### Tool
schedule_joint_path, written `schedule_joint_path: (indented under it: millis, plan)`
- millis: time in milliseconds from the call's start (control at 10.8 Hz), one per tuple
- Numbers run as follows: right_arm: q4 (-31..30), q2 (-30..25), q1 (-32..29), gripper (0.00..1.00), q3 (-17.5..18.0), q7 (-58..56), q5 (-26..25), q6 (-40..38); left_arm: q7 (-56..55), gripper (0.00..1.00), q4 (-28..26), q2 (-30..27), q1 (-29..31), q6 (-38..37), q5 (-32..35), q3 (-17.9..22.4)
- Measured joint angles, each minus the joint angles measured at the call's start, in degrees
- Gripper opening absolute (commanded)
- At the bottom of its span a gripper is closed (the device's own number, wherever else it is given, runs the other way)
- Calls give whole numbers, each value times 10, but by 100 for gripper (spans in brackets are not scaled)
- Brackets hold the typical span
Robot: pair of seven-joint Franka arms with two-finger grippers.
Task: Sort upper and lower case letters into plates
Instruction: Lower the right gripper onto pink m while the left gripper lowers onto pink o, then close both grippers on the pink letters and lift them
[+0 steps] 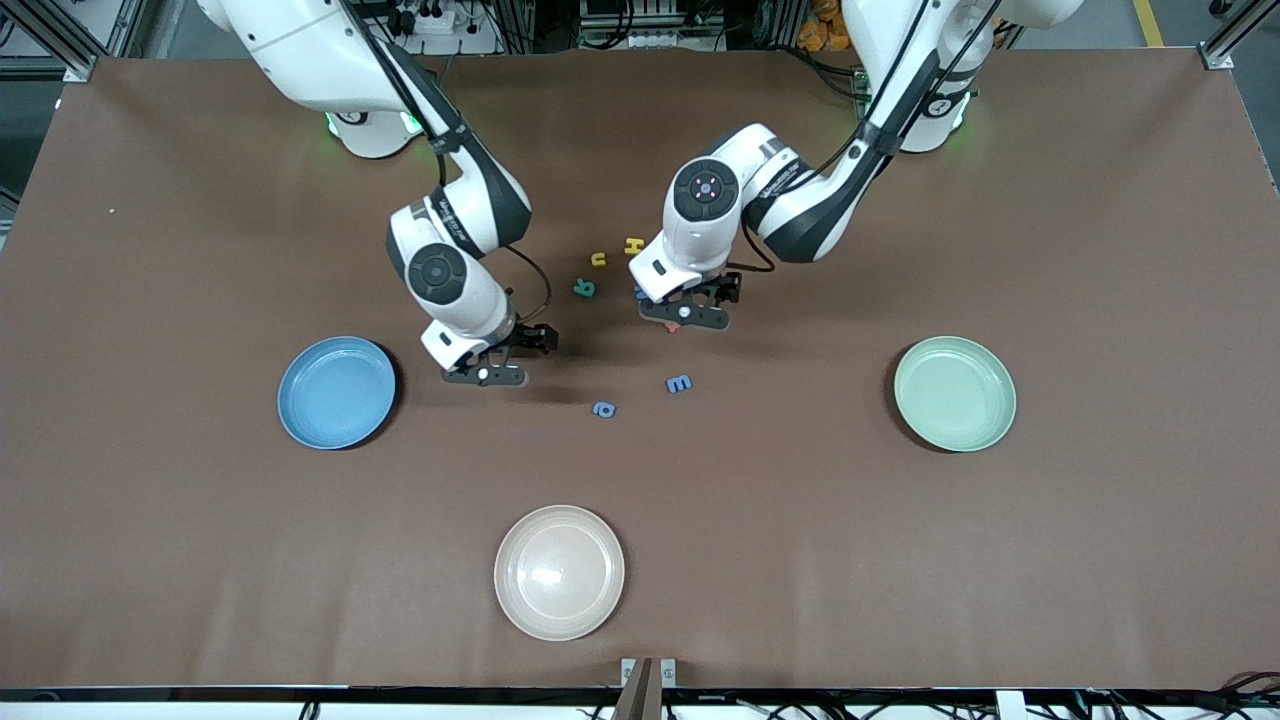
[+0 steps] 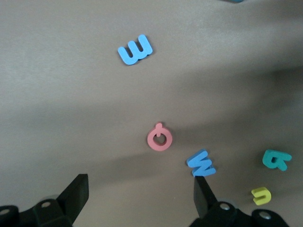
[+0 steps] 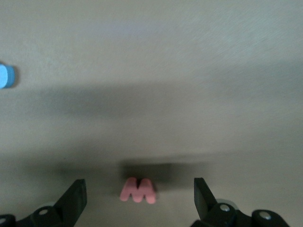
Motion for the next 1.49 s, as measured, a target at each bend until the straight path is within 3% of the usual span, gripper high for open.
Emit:
schedule_joint_path:
  millis: [372,930,1488]
  plan:
    - [0,18,3,100,3,17,1,1,-62,86,4,38,-15,36,56,0]
    - [0,33,4,100,6,21,1,11,-81,74,21,85,-16,85,57,0]
    - [-1,34,12,100,8,44,1,10,-88,70,22,102,-19,97,63,0]
